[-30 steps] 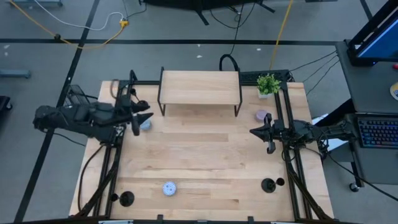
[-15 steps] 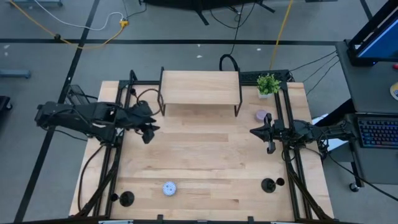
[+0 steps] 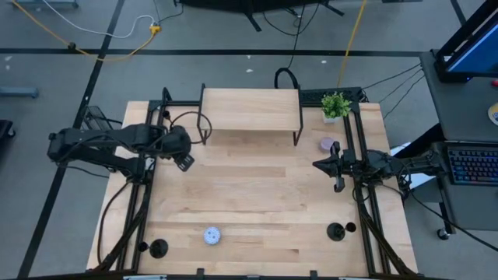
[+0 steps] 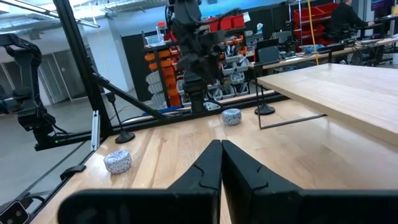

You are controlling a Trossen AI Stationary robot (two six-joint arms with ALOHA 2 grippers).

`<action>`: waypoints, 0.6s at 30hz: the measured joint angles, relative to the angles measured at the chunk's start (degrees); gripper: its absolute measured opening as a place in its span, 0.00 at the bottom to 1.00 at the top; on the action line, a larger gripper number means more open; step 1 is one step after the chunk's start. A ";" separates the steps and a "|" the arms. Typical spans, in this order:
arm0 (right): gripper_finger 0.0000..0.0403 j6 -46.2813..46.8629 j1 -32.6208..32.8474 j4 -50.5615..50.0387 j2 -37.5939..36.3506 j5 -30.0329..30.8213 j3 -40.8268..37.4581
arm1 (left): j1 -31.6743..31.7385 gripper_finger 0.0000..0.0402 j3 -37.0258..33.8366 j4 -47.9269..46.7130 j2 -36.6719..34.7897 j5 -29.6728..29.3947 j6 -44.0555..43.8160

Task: Pick & Place candle stick holders
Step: Put the blue scented candle on the shelf

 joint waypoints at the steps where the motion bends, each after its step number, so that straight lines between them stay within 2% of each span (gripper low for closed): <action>1: 0.00 0.00 0.00 -0.01 -0.01 -0.01 -0.02 | 0.44 0.47 0.00 0.06 0.40 -0.01 0.55; 11: 0.00 0.00 0.00 0.00 -0.01 -0.01 -0.02 | 3.58 0.47 0.00 -0.01 5.53 -1.66 2.08; 18: 0.00 0.00 0.00 -0.01 0.00 0.00 -0.02 | 5.51 0.47 0.00 -0.54 9.92 -2.60 -2.88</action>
